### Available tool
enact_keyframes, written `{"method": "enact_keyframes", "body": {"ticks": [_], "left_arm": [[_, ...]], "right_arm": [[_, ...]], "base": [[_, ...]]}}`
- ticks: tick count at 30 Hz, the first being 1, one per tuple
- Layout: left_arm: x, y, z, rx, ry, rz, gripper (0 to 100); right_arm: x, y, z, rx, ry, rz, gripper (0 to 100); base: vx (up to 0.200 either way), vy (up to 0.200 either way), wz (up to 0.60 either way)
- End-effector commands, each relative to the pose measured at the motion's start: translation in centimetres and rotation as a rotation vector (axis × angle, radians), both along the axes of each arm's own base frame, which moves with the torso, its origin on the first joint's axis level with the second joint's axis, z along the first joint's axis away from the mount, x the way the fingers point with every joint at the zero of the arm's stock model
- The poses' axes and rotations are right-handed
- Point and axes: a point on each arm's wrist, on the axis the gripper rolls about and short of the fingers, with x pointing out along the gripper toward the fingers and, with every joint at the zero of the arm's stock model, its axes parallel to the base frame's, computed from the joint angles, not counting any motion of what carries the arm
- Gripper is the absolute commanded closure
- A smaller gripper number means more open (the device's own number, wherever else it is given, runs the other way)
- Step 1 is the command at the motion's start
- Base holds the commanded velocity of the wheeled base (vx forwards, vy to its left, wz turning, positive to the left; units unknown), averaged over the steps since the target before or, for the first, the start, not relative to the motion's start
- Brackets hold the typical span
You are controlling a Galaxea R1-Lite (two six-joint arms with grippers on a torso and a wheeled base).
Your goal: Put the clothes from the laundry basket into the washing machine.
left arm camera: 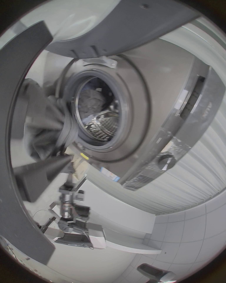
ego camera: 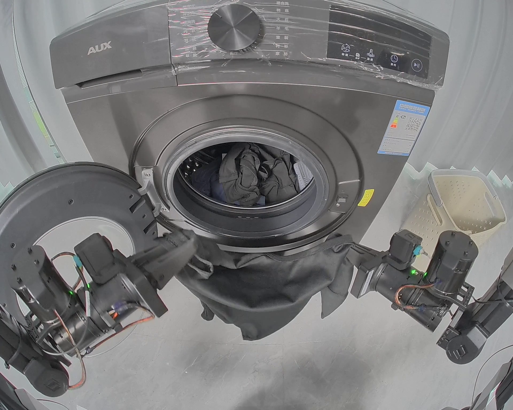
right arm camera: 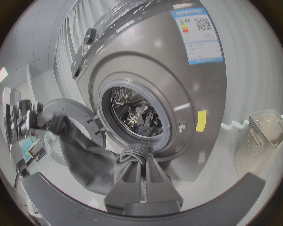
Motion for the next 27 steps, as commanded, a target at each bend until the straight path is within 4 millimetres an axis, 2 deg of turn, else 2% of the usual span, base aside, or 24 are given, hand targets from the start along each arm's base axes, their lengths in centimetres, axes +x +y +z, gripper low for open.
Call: {"method": "enact_keyframes", "body": {"ticks": [1,7,18,21,27], "left_arm": [[-1.0,-0.4,-3.7,0.076,0.174,-0.049,0],[-0.8,-0.9,-6.7,0.15,0.301,-0.062,0],[1.5,-3.0,-8.3,0.176,0.317,-0.08,0],[2.8,-4.1,-8.8,0.176,0.307,-0.084,0],[4.0,-5.6,-9.7,0.18,0.303,-0.106,0]], "right_arm": [[0.6,0.5,2.3,0.067,-0.086,0.002,100],[1.2,0.9,4.0,0.119,-0.153,0.003,100],[1.3,1.0,4.2,0.129,-0.157,0.009,100],[1.2,1.1,4.1,0.128,-0.155,0.014,100],[1.2,1.1,4.1,0.128,-0.152,0.014,100]], "base": [[0.0,0.0,0.0],[0.0,0.0,0.0],[0.0,0.0,0.0],[0.0,0.0,0.0],[0.0,0.0,0.0]]}}
